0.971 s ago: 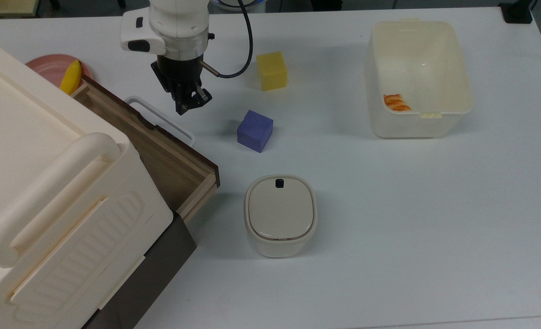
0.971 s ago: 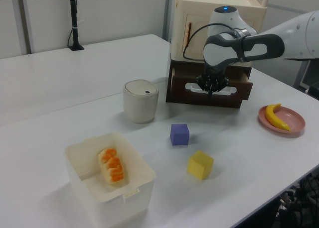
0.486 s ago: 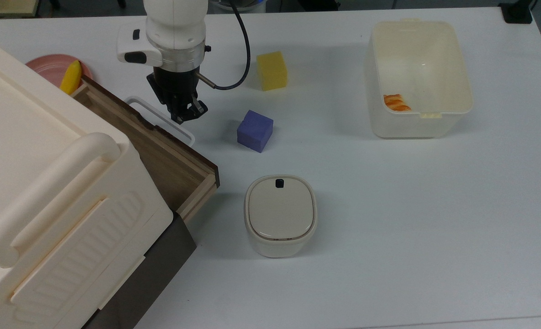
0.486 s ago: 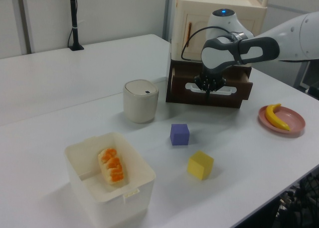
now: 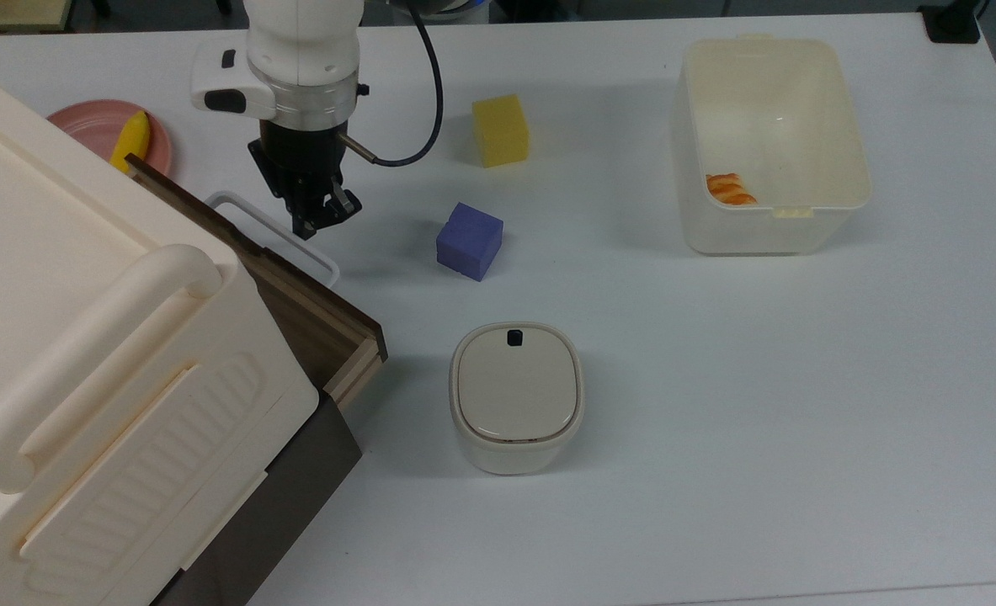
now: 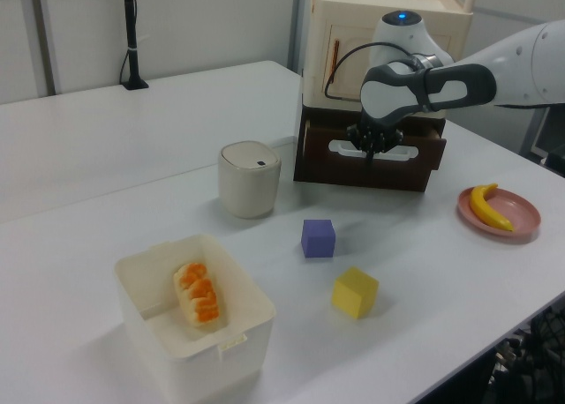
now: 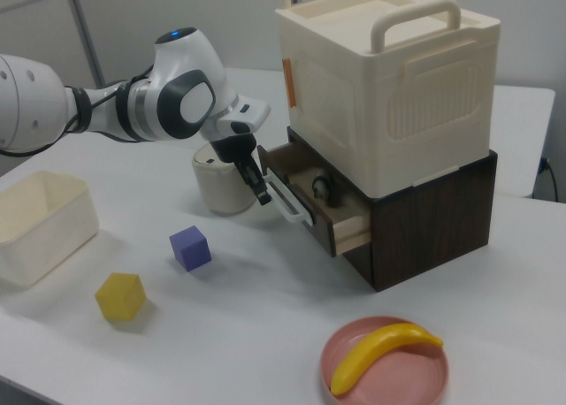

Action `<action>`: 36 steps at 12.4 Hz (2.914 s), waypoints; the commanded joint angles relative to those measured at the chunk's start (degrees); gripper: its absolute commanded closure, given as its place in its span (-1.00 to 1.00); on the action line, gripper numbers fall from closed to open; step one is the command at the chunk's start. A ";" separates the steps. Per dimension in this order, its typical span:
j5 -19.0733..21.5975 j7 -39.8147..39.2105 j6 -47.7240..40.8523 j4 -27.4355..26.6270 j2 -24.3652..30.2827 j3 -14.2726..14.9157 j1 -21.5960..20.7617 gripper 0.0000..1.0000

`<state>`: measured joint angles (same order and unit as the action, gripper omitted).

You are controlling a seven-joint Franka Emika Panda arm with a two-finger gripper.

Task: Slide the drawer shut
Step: 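Push the drawer front with the gripper into the wooden unit, then press the drawer fully shut with the gripper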

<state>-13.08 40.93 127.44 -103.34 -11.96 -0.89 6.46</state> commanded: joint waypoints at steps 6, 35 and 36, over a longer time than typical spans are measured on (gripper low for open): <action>-3.97 -1.02 4.22 1.21 -1.92 0.36 1.36 1.00; -4.41 -1.64 9.93 7.98 -9.22 0.36 5.41 1.00; -4.50 -1.64 9.93 7.89 -9.04 0.28 5.32 0.35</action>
<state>-16.09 40.55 136.04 -96.68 -20.36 -0.83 11.74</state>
